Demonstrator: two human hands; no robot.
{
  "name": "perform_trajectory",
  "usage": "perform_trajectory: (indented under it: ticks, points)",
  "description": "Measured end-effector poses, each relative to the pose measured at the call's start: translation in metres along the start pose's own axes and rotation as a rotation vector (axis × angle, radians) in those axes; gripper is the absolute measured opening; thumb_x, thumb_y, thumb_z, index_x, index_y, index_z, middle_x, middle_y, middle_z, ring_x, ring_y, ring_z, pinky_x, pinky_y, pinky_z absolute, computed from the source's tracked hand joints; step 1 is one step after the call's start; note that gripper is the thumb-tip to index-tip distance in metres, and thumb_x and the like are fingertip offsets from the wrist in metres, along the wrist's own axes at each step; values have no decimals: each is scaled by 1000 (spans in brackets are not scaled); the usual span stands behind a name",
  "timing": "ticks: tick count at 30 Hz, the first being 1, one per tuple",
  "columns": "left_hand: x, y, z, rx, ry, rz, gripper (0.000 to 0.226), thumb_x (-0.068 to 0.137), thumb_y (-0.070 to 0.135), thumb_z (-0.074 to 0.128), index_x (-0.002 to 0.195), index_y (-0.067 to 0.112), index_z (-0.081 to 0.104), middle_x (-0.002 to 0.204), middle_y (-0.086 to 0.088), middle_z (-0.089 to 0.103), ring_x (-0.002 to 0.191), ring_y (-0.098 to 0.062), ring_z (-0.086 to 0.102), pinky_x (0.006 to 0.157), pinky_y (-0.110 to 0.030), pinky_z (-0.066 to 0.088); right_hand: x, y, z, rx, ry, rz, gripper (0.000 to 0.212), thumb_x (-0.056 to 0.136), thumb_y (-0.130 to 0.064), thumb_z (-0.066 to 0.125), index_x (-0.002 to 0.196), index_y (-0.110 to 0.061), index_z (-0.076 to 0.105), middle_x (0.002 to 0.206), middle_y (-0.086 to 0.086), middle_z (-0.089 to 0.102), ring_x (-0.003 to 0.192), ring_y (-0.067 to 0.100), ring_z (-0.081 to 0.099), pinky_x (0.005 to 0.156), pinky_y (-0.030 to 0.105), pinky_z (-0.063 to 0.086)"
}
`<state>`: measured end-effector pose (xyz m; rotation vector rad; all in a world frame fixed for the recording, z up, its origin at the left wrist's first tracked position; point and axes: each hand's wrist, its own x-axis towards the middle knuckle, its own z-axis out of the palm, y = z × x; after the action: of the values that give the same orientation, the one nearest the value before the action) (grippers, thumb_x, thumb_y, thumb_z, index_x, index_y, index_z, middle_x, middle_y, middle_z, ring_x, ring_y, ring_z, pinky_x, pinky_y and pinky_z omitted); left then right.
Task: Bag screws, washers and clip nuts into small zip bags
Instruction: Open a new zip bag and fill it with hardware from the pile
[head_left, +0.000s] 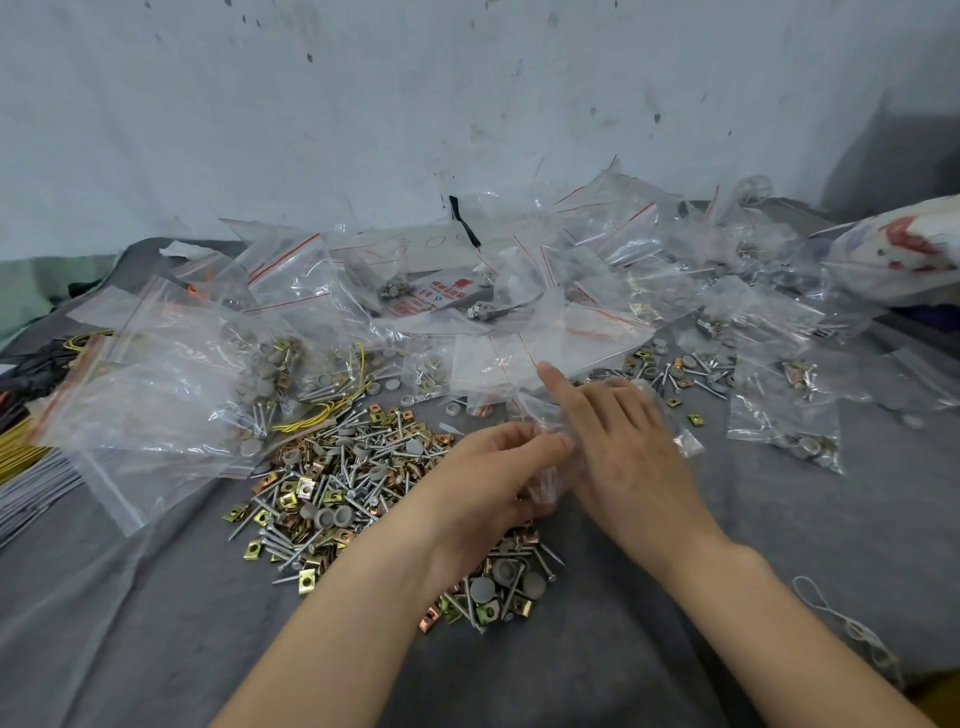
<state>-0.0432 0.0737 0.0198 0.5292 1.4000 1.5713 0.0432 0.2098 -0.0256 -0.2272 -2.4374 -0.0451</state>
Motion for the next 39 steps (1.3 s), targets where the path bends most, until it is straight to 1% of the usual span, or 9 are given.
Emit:
perform_trajectory:
  ticks: [7,12,16,18,21,24,31,35,39]
  points:
    - [0,0,-4,433,359,342,12,89,27,70,89,16,66,90,-8,71,79,-11,63,83,-40,53,-1,6,2,-86,1,134,74,81,-4,70,150,-7,41,107,14,61,96,37,61,95,50,50]
    - [-2,0,-2,708,563,630,8,89,39,68,88,33,63,104,16,50,104,-3,51,89,-21,41,-3,13,5,-191,22,235,74,75,2,65,147,-3,47,107,19,62,90,39,61,87,51,50]
    - [-2,-2,-4,862,496,694,7,92,40,63,89,34,66,95,22,62,103,-5,50,83,-11,35,-5,17,6,-112,28,261,82,83,-21,77,153,-5,37,123,19,60,113,40,58,106,56,40]
    - [-1,-3,-5,874,425,664,8,94,33,62,97,31,69,96,22,67,105,-10,55,89,-17,41,-4,17,4,-1,-26,216,98,80,-39,77,158,-10,25,138,17,52,132,37,48,118,58,24]
    - [1,-4,-5,921,254,624,23,97,20,55,111,28,71,115,17,67,116,-6,56,103,-34,43,-2,9,-1,146,-39,67,97,83,-59,58,159,-16,16,143,8,48,141,29,41,121,61,18]
    - [1,-5,-4,995,91,573,39,91,17,42,116,24,71,140,9,55,135,-5,42,116,-30,29,0,5,-4,189,-44,11,95,84,-63,51,159,-17,15,135,2,52,133,22,47,121,59,20]
    - [1,-4,-2,728,162,548,35,99,-2,45,107,19,70,89,4,75,87,0,68,79,-12,47,1,2,-2,144,25,0,90,84,-47,63,156,-9,26,117,2,59,114,23,57,120,53,26]
    - [3,-3,0,583,196,474,23,97,6,56,102,23,70,82,-4,76,77,-10,71,72,-23,55,-1,1,-1,134,-18,-25,98,81,-55,62,157,-6,23,124,4,60,119,24,58,120,52,25]
    - [4,-1,-2,702,172,454,16,95,13,61,87,13,75,79,-7,73,69,-11,64,69,-32,52,-1,1,0,113,-49,-53,103,77,-55,63,157,-9,17,128,4,62,121,24,58,119,53,29]
